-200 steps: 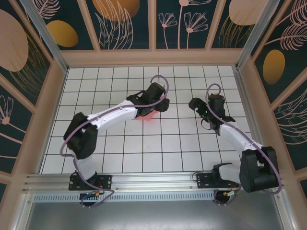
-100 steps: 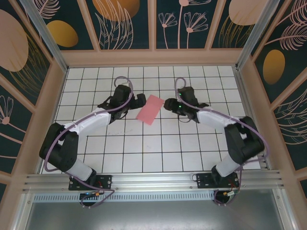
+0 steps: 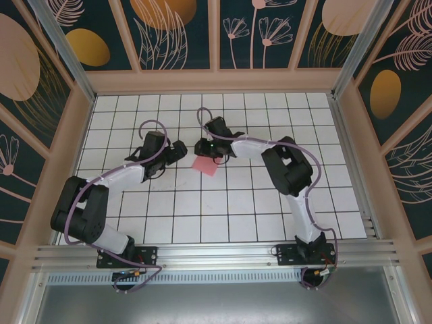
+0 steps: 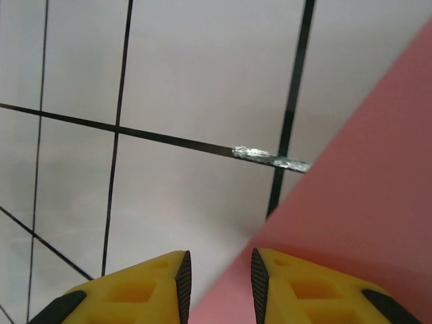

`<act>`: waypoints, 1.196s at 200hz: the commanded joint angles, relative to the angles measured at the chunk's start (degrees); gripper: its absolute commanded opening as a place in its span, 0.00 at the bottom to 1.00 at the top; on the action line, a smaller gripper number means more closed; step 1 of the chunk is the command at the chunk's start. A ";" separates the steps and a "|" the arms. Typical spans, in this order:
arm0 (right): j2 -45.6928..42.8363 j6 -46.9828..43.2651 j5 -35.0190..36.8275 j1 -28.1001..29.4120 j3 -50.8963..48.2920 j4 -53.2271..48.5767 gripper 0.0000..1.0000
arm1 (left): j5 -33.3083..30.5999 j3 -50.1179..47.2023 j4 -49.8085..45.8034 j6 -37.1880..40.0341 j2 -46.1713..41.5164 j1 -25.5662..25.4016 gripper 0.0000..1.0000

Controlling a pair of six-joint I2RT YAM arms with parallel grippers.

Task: Fold a paper plane with a square sheet of paper (pick it up from the middle)
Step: Turn over the paper at the center of the table, then move the paper to the center of the table.

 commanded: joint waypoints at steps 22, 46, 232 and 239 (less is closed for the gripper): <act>1.93 -5.51 -2.84 0.73 0.02 -6.65 0.33 | 1.06 -0.13 2.55 -1.83 -0.11 0.41 0.99; -0.62 -12.48 -4.65 0.73 -4.57 -9.18 0.33 | 1.75 0.53 2.54 -2.14 0.56 0.47 0.99; -41.87 15.91 -3.90 -13.62 -45.26 5.90 0.59 | 32.32 16.14 19.02 -2.04 21.17 -9.75 0.59; -42.15 17.33 -4.17 -13.56 -46.25 6.64 0.59 | 32.71 17.18 19.12 -2.16 22.39 -10.05 0.58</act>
